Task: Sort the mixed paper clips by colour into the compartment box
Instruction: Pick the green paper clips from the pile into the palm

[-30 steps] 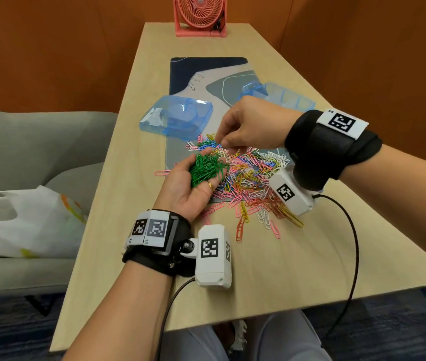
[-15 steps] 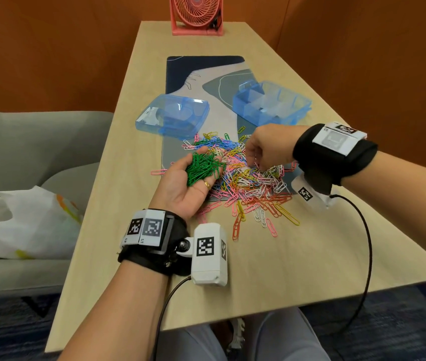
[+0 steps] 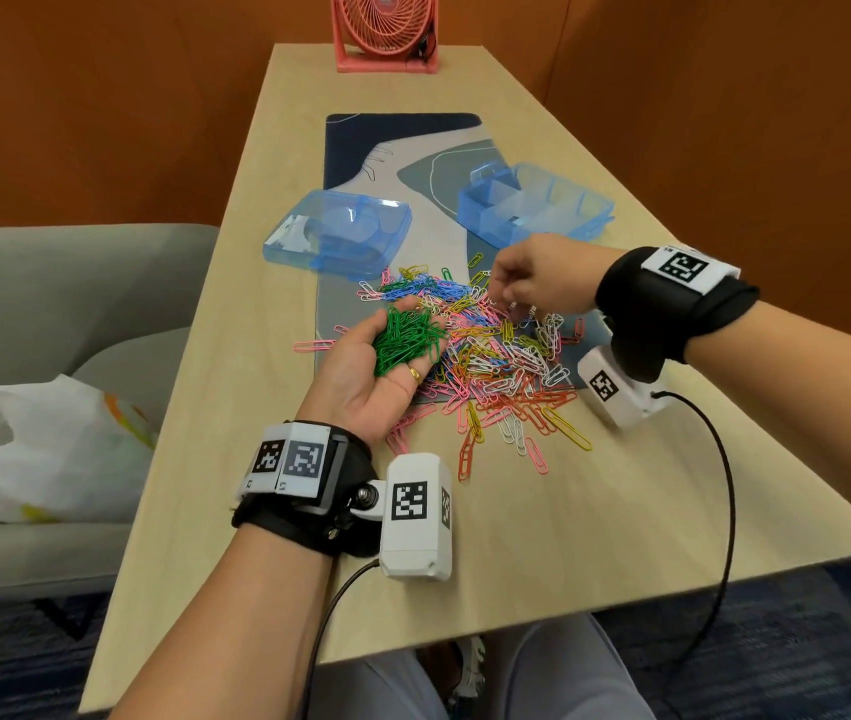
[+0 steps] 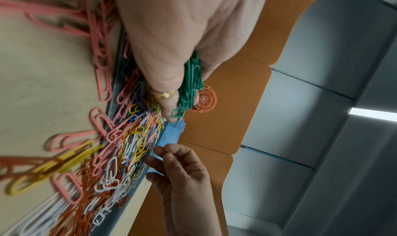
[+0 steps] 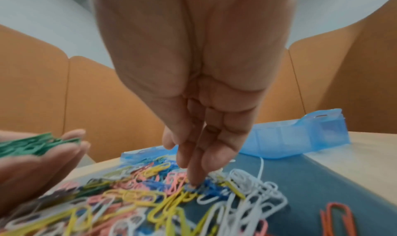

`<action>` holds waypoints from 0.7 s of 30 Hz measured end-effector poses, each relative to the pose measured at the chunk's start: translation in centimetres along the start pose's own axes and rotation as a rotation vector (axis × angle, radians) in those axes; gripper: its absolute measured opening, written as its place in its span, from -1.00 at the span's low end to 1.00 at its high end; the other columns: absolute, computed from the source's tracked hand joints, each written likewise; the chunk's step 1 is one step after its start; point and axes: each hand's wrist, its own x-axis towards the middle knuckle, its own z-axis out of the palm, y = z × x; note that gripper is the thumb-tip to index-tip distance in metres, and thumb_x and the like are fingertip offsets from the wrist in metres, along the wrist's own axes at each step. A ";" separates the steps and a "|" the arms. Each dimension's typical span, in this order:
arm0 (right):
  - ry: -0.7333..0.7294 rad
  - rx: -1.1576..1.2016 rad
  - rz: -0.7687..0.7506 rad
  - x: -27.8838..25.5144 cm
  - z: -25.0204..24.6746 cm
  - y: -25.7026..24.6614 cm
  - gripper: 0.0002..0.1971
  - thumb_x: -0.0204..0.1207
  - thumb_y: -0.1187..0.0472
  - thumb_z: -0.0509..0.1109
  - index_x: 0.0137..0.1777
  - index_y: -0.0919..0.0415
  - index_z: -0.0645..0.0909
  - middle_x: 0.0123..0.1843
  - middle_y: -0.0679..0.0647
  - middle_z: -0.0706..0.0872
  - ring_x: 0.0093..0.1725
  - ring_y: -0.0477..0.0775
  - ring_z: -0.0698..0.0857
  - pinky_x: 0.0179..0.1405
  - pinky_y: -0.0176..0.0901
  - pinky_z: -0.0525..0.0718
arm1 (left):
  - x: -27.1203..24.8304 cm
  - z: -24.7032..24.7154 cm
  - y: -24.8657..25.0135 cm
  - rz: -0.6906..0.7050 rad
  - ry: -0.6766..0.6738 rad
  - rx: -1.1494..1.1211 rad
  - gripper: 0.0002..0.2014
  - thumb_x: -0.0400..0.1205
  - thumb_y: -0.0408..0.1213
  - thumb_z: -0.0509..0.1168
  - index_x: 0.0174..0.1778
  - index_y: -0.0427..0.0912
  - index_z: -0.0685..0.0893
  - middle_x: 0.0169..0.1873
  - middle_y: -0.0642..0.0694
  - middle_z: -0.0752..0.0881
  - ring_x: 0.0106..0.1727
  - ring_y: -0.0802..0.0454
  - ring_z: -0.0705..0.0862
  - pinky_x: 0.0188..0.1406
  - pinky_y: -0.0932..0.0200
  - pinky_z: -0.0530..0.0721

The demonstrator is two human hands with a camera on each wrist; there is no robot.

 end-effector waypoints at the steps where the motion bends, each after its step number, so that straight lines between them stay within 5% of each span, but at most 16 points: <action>1: 0.008 0.017 0.004 -0.1 -0.2 0.0 -0.79 0.56 0.44 0.22 -0.04 0.20 0.66 -0.22 -0.01 0.75 -0.22 -0.06 0.76 -0.31 -0.34 0.63 | 0.0 0.0 -0.1 -0.001 -0.004 0.003 -0.68 0.76 -0.31 -0.01 -0.09 -0.35 0.61 -0.09 -0.33 0.63 -0.07 -0.18 0.65 0.02 -0.04 0.63; 7: 0.072 -0.204 0.057 0.0 -0.7 0.3 -0.79 0.54 0.41 0.30 0.03 0.20 0.74 -0.12 0.00 0.70 -0.09 0.00 0.62 0.00 -0.17 0.59 | -0.1 0.0 0.0 0.001 -0.004 -0.003 -0.67 0.77 -0.30 -0.02 -0.07 -0.37 0.61 -0.01 -0.33 0.62 -0.03 -0.19 0.65 -0.01 -0.04 0.65; 9: 0.029 -0.227 0.090 0.2 -0.4 0.4 -0.73 0.54 0.42 0.29 0.05 0.14 0.75 -0.05 0.02 0.72 -0.06 0.03 0.63 0.00 -0.15 0.61 | -0.1 0.0 0.1 0.005 -0.010 -0.018 -0.68 0.77 -0.30 -0.01 -0.06 -0.37 0.60 0.04 -0.33 0.61 -0.02 -0.20 0.65 0.01 -0.05 0.65; 12: -0.035 -0.221 0.076 0.0 -0.1 0.2 -0.66 0.51 0.43 0.27 0.00 0.00 0.76 -0.24 -0.17 0.63 -0.19 -0.03 0.61 -0.19 -0.23 0.57 | -0.1 -0.1 0.2 0.006 -0.005 -0.017 -0.70 0.76 -0.31 0.00 -0.05 -0.36 0.61 0.12 -0.34 0.59 -0.03 -0.18 0.67 -0.03 -0.03 0.68; 15: -0.096 -0.191 0.044 -0.2 -0.2 -0.1 -0.68 0.52 0.39 0.30 -0.10 -0.06 0.77 -0.31 -0.31 0.59 -0.27 -0.15 0.57 -0.26 -0.28 0.56 | 0.1 -0.3 0.5 0.026 0.004 -0.025 -0.71 0.75 -0.32 0.02 -0.07 -0.36 0.61 -0.06 -0.32 0.68 -0.12 -0.16 0.72 -0.13 -0.01 0.74; 18: -0.112 -0.176 0.066 -0.1 -0.5 -0.2 -0.71 0.52 0.39 0.32 -0.13 0.00 0.79 -0.28 -0.19 0.67 -0.25 -0.13 0.58 -0.23 -0.27 0.57 | 0.2 -0.7 1.1 0.060 0.010 -0.043 -0.70 0.75 -0.32 0.01 -0.12 -0.34 0.62 -0.28 -0.28 0.75 -0.24 -0.14 0.77 -0.10 0.01 0.74; 21: 0.000 -0.185 0.054 0.4 -0.5 -0.3 -0.75 0.53 0.38 0.31 -0.02 0.09 0.78 -0.14 -0.05 0.72 -0.13 -0.03 0.61 -0.08 -0.21 0.57 | 0.3 -1.0 1.5 0.085 0.029 -0.058 -0.68 0.75 -0.31 0.01 -0.12 -0.34 0.62 -0.25 -0.30 0.74 -0.14 -0.16 0.73 -0.11 -0.03 0.74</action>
